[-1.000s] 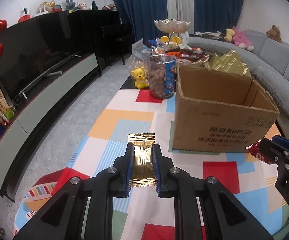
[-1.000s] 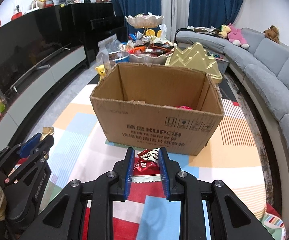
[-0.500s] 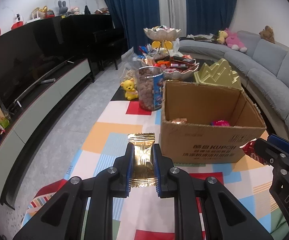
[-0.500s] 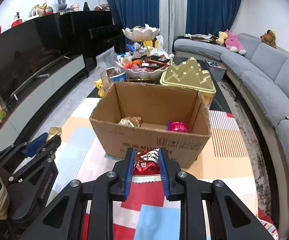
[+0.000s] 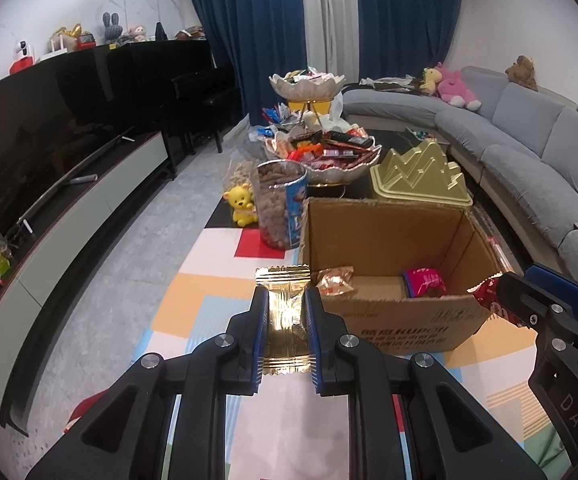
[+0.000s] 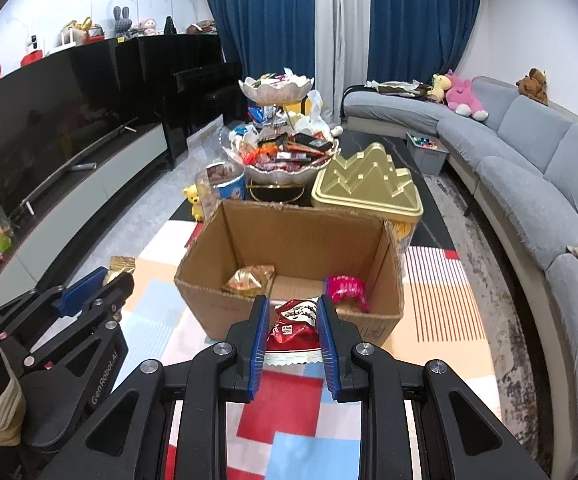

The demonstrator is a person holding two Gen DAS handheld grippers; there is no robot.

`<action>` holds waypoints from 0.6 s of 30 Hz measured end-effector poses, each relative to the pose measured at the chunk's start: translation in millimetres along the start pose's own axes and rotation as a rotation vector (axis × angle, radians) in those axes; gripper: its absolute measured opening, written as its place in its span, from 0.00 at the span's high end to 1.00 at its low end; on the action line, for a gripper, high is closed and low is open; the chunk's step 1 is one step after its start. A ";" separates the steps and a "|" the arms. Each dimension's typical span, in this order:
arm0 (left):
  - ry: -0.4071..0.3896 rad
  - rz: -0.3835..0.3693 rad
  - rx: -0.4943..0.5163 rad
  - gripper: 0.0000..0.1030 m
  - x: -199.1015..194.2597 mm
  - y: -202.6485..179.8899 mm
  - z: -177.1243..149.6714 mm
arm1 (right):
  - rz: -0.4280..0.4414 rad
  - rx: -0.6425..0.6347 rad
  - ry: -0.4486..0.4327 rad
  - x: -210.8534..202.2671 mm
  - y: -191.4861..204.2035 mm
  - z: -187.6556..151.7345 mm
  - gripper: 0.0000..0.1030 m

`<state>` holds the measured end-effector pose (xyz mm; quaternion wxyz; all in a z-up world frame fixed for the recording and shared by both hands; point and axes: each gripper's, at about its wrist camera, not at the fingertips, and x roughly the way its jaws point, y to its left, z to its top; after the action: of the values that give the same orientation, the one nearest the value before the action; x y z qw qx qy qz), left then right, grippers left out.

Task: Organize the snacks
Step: 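Carry gold candy with left tool while right tool carries red-and-white candy over box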

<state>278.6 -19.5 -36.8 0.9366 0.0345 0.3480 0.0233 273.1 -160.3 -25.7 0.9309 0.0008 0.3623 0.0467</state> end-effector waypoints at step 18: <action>-0.012 -0.047 0.032 0.81 26.4 -19.3 42.6 | -0.008 0.017 -0.014 19.9 -18.7 35.3 0.75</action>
<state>326.8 -39.0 -23.4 0.9382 0.0416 0.3434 -0.0046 313.0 -176.1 -13.8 0.9336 0.0076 0.3559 0.0397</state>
